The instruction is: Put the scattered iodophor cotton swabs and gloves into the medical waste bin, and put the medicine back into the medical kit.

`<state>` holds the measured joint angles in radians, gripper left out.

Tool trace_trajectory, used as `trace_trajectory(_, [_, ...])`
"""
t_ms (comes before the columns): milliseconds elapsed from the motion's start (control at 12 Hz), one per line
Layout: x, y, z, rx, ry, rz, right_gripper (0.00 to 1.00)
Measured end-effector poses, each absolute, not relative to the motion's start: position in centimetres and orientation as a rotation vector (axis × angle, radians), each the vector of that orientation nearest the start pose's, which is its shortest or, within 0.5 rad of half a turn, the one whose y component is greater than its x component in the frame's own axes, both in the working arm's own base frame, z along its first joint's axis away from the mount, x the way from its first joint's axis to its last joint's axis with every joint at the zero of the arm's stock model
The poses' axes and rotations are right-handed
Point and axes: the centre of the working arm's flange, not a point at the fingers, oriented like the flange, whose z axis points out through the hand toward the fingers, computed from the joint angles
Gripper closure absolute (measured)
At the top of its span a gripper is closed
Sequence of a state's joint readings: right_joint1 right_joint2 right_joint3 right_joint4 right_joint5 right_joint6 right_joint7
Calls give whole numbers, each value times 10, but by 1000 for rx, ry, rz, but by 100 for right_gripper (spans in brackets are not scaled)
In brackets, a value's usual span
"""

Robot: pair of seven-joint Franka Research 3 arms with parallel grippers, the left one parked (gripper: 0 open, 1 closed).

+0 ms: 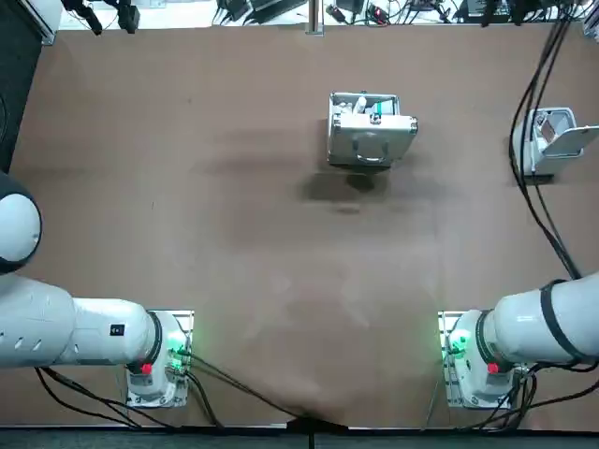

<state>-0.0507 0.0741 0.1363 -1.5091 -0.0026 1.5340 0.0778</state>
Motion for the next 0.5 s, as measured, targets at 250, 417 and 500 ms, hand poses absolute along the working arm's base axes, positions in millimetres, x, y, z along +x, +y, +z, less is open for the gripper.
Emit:
trace_trajectory(250, [553,11,618,-3123,6,86,0])
trace_trajectory(417, [541,2,621,-3123,-14,87,0])
trace_trajectory(500, [537,-1,622,-3121,-39,85,0])
